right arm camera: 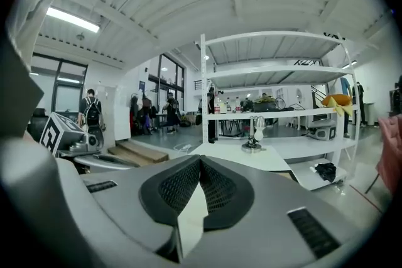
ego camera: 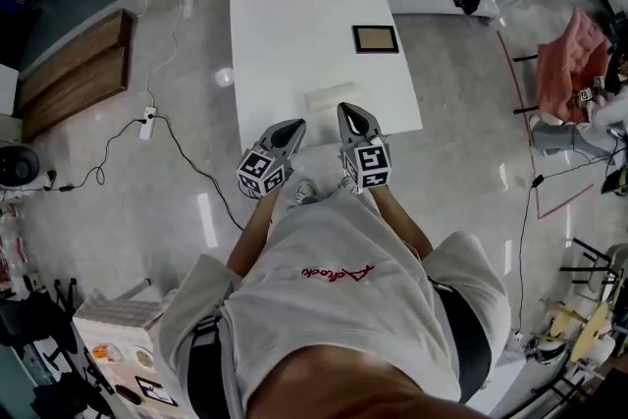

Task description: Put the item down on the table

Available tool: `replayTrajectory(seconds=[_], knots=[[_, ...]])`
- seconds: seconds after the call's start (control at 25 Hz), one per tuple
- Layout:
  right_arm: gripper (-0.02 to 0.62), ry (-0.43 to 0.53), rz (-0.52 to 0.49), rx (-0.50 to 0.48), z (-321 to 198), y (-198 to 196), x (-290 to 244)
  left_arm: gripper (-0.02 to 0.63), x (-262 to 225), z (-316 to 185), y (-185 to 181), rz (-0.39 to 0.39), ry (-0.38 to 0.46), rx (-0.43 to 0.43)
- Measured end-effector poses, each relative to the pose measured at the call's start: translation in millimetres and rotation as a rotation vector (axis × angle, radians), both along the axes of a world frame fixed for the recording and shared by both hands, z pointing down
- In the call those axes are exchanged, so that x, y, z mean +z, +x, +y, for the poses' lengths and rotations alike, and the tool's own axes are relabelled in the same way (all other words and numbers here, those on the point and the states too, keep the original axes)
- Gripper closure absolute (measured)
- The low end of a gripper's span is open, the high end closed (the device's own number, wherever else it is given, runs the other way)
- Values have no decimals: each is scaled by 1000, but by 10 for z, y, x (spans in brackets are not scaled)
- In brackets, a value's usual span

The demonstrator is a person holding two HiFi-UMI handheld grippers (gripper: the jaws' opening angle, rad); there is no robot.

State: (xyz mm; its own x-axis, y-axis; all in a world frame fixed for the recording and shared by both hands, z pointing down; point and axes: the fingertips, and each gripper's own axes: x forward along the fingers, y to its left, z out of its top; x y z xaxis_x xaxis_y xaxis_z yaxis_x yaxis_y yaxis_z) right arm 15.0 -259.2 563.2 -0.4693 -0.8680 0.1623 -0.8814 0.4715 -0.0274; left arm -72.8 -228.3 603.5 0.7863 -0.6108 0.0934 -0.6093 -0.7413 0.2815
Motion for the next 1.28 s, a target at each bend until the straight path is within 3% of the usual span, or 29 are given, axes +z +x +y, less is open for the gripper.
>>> replayTrajectory(seconds=[0.2, 0.56, 1.28], knots=[[600, -3, -10, 22, 89, -7, 31, 592, 33, 65, -108, -24, 10, 19], [600, -3, 8, -38, 371, 42, 31, 592, -45, 303, 30, -17, 23, -15], [600, -6, -30, -87, 1556, 526, 55, 592, -114, 1568, 609, -27, 42, -68]])
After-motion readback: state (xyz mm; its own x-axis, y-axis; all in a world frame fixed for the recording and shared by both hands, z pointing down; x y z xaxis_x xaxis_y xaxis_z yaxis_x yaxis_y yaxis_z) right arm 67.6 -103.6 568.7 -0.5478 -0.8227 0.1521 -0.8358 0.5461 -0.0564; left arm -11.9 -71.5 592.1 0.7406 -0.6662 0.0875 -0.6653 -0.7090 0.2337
